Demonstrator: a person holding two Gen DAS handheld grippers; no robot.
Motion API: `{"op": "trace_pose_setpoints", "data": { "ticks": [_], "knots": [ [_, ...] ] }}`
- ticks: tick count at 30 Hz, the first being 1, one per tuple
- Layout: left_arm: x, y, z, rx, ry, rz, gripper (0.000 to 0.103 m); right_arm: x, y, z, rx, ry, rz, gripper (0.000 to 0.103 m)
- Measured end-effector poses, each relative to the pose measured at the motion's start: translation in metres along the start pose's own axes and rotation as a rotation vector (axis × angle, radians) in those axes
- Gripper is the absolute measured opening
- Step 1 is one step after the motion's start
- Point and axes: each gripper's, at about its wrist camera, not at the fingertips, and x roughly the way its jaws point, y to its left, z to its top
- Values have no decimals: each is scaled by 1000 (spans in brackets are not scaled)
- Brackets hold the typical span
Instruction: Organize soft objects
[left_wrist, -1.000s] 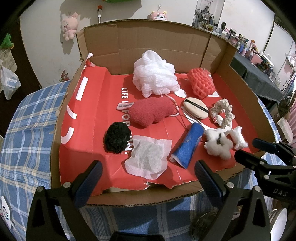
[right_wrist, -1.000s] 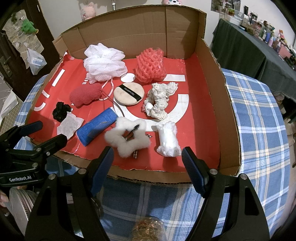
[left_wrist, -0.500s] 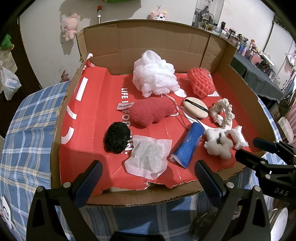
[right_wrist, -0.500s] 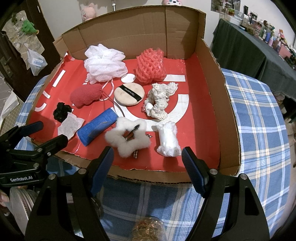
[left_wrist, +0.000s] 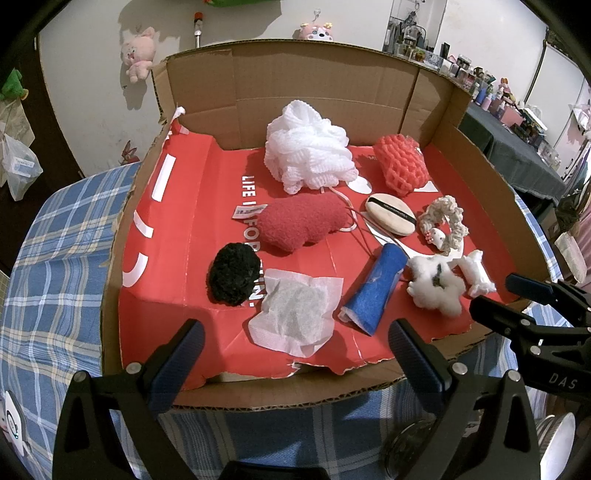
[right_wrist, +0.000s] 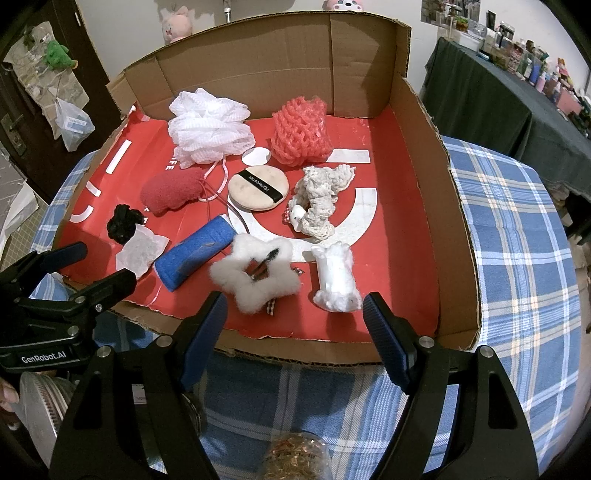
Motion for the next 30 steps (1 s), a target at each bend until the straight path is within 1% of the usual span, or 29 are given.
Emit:
{"op": "trace_pose_setpoints", "data": {
  "ticks": [12, 16, 18, 20, 22, 24, 27, 30],
  "knots": [
    [1, 1, 0, -6, 4, 3, 101, 1, 3, 1, -5, 1, -1, 75],
    [-1, 2, 1, -10, 9, -9, 101, -1, 2, 1, -17, -3, -5, 75],
    [-6, 5, 1, -24, -10, 3, 101, -5, 2, 2, -30, -18, -5, 75],
    [-14, 10, 2, -36, -26, -5, 101, -14, 0, 3, -23, -55, -16, 75],
    [-28, 14, 2, -52, -51, -8, 101, -24, -3, 4, -11, -71, -10, 75],
    [-48, 17, 0, -53, -98, 4, 101, -38, -3, 4, -19, -90, -14, 75],
    [-76, 16, -7, -38, -169, 25, 102, -63, 2, -5, -45, -149, -39, 75],
    [-110, 10, -22, -4, -257, 37, 103, -91, 6, -18, -49, -202, -21, 75]
  ]
}}
